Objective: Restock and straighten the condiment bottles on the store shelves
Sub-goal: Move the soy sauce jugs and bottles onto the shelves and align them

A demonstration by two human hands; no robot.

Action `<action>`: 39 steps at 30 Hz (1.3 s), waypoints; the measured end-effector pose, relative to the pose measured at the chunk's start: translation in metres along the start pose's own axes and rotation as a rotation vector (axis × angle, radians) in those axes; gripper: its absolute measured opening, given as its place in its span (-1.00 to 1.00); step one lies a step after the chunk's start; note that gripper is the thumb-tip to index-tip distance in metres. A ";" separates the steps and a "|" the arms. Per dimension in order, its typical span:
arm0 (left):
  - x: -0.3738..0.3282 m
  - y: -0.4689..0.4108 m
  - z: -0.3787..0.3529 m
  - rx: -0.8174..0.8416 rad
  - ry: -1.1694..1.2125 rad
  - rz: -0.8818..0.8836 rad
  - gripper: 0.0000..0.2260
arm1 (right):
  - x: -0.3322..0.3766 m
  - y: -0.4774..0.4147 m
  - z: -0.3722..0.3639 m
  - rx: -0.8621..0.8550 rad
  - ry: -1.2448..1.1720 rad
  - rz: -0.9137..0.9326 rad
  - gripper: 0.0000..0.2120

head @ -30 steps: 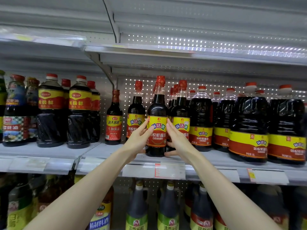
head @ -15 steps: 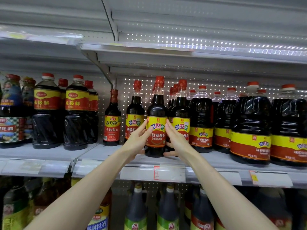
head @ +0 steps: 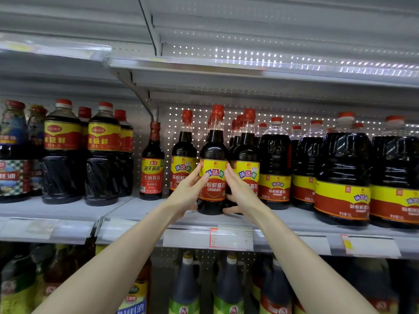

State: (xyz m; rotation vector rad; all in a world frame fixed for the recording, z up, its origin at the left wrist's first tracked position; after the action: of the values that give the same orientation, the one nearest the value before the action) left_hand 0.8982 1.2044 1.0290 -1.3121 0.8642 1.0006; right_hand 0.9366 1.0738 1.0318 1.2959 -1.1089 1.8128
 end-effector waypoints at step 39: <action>0.001 -0.004 0.002 -0.040 -0.020 -0.010 -0.47 | 0.002 -0.004 -0.002 -0.004 0.028 0.008 -0.46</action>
State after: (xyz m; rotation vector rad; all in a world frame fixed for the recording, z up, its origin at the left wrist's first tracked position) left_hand 0.9022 1.2062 1.0300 -1.3371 0.8253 1.0265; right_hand 0.9388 1.0777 1.0344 1.2609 -1.1040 1.8284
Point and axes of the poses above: each hand's wrist, its own y-axis away from the middle knuckle, its own z-axis out of the back of the hand, x = y × z, the point moved 5 cm from there along -y, towards the middle knuckle, and after that the axes turned 3 degrees about x, right-handed, at the moved point
